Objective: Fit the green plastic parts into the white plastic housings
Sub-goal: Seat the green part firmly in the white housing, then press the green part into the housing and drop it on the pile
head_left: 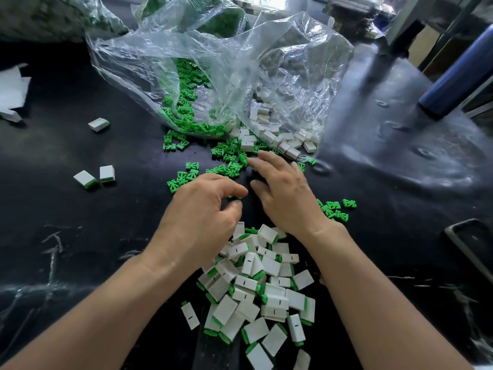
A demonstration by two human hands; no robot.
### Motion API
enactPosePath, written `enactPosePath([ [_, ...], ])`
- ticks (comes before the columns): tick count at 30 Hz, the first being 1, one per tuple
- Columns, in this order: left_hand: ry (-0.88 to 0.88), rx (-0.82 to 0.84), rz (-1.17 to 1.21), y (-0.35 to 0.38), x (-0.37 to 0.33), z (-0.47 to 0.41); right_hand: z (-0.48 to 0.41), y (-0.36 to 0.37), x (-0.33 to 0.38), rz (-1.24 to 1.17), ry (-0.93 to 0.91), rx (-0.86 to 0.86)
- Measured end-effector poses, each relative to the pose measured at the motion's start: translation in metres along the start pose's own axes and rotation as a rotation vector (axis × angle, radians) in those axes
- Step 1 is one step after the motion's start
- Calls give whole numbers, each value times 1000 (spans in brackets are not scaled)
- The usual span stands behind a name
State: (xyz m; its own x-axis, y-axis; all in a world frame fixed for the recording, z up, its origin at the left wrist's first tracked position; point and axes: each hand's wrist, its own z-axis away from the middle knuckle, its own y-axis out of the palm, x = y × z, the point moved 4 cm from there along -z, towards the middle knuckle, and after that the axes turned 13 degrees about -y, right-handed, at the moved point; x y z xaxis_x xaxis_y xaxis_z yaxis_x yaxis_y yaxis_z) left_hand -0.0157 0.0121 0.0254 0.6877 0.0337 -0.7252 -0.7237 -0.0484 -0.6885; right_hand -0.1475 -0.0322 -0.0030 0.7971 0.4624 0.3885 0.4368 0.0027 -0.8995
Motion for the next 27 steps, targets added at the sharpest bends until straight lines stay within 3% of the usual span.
enactPosePath([
  [3,7,-45,-39,-1,3,-4,2,-9,0,12,16,-132],
  [11,23,-40,-155,6,9,-10,9,-15,0,-84,80,-169],
  [18,95,-65,35,0,0,-5,17,-18,14,-692,164,-203],
  [22,58,-72,156,-3,1,-5,18,-11,20,-876,203,-155],
  [24,0,-86,207,-5,4,-6,17,-12,17,-758,200,-195],
  [27,-53,-90,256,-7,7,-8,13,-11,19,-387,87,-160],
])
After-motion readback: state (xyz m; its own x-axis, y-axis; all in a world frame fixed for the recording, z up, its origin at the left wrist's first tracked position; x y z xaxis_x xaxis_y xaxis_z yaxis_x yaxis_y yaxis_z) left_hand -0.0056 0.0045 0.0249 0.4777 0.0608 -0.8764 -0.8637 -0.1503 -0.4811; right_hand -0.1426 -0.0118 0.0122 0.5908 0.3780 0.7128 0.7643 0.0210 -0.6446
